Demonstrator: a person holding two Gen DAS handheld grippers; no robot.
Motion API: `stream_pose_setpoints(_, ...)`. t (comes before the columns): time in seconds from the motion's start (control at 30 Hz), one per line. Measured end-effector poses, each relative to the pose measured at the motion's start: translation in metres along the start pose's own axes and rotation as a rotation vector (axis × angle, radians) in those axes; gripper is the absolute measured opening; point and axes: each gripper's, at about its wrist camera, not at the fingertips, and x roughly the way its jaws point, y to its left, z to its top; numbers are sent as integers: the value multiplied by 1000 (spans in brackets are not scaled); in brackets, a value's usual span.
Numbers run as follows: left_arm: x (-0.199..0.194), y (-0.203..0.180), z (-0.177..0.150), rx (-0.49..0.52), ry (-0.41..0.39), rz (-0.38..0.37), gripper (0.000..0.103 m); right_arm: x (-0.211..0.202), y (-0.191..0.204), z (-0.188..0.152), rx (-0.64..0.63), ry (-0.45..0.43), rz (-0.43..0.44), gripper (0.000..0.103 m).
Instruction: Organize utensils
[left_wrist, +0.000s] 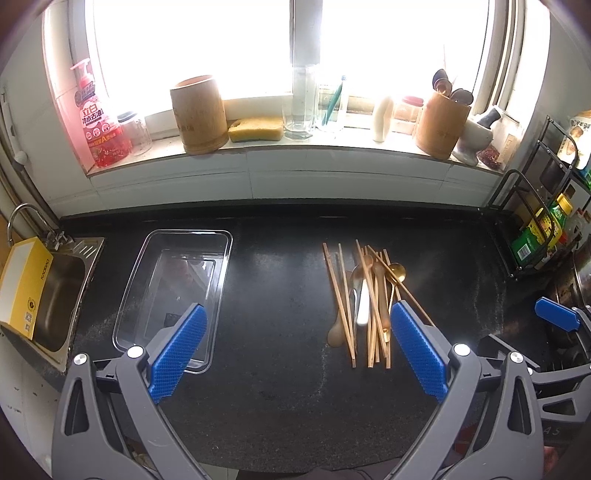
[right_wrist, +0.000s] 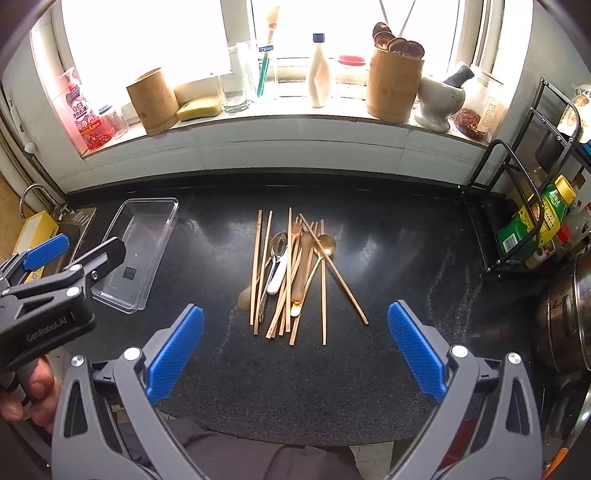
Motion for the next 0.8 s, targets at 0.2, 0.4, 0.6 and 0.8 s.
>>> stream_pose_setpoints(0.2, 2, 0, 1, 0, 4, 2, 97, 2, 0, 2, 0, 0, -1, 97)
stream_pose_setpoints(0.4, 5, 1, 2, 1, 10, 2, 97, 3, 0, 3, -2, 1, 0, 97)
stream_pose_setpoints(0.6, 8, 2, 6, -1, 15, 1, 97, 5, 1, 6, -5, 5, 1, 97)
stream_pose_setpoints(0.8, 9, 3, 5, -2, 16, 0, 97, 6, 0, 8, -6, 9, -3, 97)
